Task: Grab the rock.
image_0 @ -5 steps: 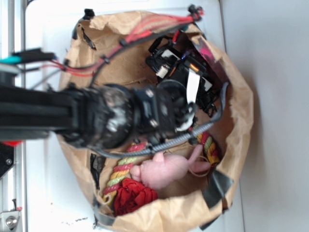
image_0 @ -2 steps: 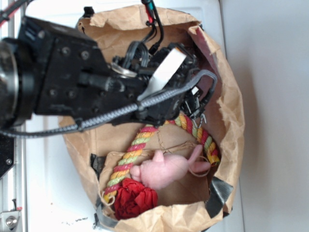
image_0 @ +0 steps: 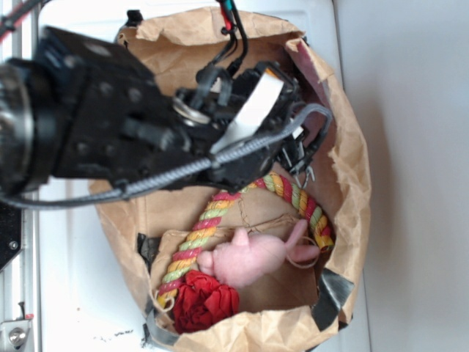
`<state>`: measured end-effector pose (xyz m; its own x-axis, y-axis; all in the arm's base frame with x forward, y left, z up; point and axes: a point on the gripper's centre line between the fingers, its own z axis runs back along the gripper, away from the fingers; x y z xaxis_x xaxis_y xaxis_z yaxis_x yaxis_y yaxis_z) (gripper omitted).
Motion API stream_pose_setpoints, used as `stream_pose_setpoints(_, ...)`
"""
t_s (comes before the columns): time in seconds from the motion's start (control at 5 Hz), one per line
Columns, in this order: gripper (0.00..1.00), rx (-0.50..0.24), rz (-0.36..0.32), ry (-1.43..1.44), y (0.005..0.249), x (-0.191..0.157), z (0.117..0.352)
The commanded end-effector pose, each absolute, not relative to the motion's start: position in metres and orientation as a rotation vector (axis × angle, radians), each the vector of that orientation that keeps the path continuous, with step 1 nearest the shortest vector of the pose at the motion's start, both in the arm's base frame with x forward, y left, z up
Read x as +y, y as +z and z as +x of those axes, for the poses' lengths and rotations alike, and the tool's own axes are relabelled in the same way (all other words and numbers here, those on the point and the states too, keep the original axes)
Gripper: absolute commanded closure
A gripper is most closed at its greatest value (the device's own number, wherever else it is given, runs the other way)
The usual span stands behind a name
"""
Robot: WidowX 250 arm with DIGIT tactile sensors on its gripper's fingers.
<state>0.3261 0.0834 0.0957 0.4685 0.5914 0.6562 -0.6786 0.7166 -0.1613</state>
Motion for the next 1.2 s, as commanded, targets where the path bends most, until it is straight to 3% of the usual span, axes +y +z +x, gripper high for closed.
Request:
stream_pose_setpoints(0.0,0.00,-0.848,0.185,0.794,0.100,0.091,0.337)
stream_pose_setpoints(1.0,0.00,-0.887,0.244,0.828,0.077,0.080,0.360)
